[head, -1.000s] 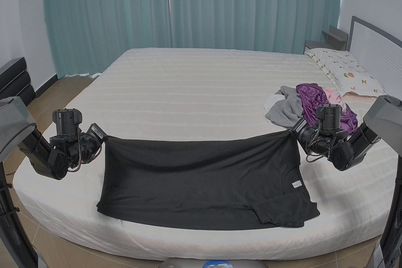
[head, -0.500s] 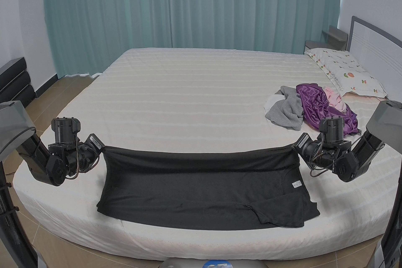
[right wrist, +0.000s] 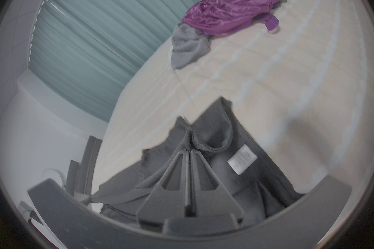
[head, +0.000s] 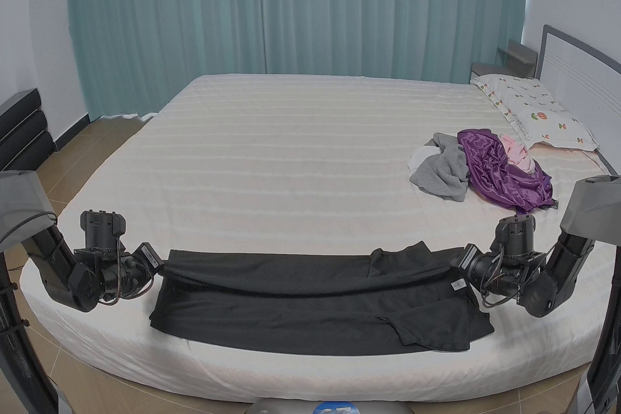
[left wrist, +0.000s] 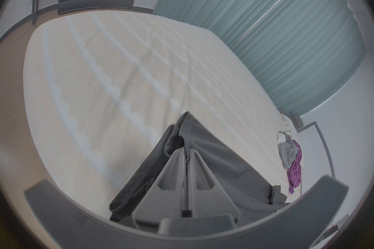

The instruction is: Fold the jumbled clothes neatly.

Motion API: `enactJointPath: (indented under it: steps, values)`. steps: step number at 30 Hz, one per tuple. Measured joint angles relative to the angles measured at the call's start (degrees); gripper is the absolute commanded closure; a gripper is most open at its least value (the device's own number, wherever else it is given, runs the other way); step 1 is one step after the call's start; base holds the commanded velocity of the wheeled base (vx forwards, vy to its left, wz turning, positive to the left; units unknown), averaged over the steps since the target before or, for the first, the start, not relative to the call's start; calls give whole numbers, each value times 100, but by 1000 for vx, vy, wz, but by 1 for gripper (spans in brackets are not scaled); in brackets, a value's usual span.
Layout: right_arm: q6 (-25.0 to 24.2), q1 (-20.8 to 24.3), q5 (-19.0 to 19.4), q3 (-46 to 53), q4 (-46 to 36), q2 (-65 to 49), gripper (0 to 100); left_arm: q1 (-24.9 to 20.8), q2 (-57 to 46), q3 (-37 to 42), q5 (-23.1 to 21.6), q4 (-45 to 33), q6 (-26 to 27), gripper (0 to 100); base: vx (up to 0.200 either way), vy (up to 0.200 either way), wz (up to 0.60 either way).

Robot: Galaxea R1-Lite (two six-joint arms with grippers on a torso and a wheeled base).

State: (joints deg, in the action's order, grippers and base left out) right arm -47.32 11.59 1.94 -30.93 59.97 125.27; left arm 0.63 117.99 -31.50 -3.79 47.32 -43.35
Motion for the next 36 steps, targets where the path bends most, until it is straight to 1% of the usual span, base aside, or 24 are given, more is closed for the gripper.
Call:
enactJointPath:
  steps: [6, 14, 15, 16, 23, 26, 28, 30, 33, 36]
  values:
    - [126, 63, 5, 343, 318, 238, 100, -26, 119, 188, -9, -4, 30, 100, 0, 0, 0]
    - [204, 76, -2, 430, 340, 419, 100, -68, 254, 301, -9, -9, 99, 100, 0, 0, 0]
    - [204, 76, -6, 430, 332, 428, 100, -71, 262, 308, -6, -11, 101, 0, 0, 0, 0]
    - [204, 76, -9, 433, 318, 436, 0, -71, 266, 315, -4, -11, 106, 0, 0, 0, 0]
    - [151, 59, 0, 467, 339, 389, 0, -68, 249, 330, -4, -20, 121, 0, 0, 0, 0]
    - [6, 33, 29, 502, 339, 235, 0, -43, 149, 300, -23, -46, 85, 0, 0, 0, 0]
    - [-183, -5, 55, 546, 339, 111, 0, -1, 30, 276, -77, -66, 73, 0, 0, 0, 0]
    - [-358, -71, 134, 613, 351, -20, 0, 49, -107, 249, -234, -88, 68, 0, 0, 0, 0]
    - [-519, -239, 411, 720, 466, -176, 0, 104, -269, 132, -602, -222, 95, 0, 0, 0, 0]
    - [-585, -422, 622, 833, 602, -272, 0, 126, -355, -124, -811, -597, 317, 0, 0, 0, 0]
